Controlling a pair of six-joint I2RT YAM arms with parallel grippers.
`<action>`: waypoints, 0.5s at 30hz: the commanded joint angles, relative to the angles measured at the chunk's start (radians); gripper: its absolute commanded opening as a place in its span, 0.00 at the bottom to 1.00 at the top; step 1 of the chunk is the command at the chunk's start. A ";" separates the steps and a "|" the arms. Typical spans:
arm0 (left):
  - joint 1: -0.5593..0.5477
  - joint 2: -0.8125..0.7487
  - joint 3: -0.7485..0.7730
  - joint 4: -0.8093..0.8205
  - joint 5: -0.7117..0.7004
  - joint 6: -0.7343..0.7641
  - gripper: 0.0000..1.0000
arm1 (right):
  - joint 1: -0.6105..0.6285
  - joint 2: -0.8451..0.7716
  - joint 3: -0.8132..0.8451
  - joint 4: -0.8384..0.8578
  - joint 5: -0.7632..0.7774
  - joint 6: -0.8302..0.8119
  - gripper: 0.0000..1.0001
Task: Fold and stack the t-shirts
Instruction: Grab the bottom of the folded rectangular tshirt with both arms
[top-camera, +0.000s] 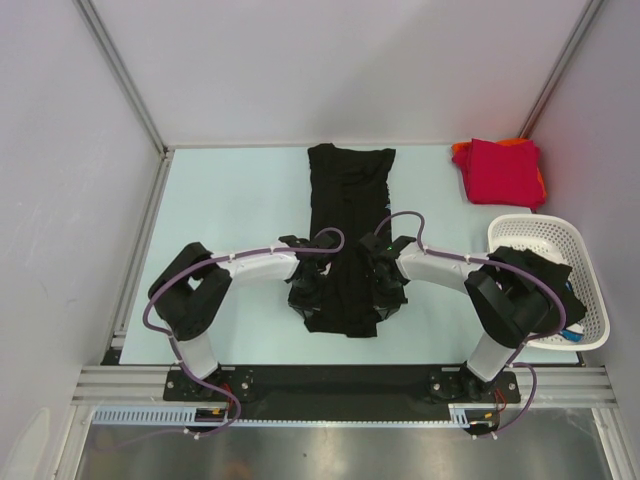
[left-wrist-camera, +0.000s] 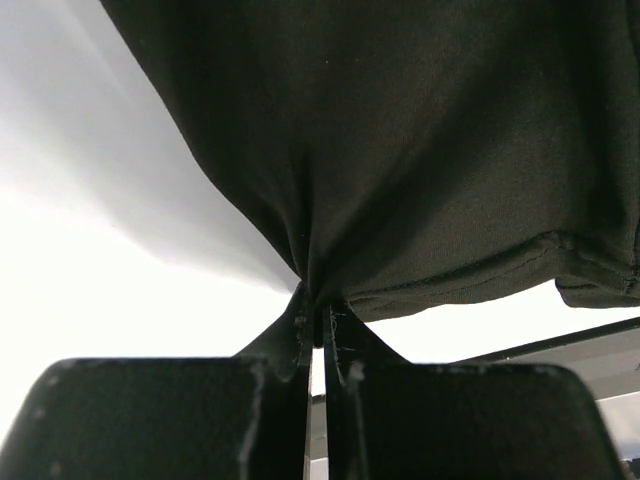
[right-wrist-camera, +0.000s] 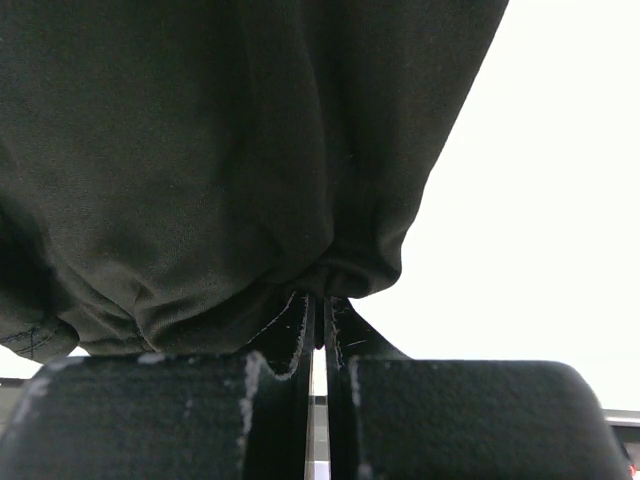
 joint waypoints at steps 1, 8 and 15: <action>0.018 0.042 -0.058 -0.098 -0.115 0.033 0.03 | -0.016 0.042 -0.052 -0.072 0.133 -0.006 0.00; 0.018 -0.051 -0.075 -0.117 -0.110 0.037 0.14 | -0.016 -0.010 0.012 -0.164 0.153 -0.044 0.02; 0.018 -0.286 -0.040 -0.184 -0.110 0.021 0.87 | -0.020 -0.303 0.126 -0.291 0.132 -0.087 0.21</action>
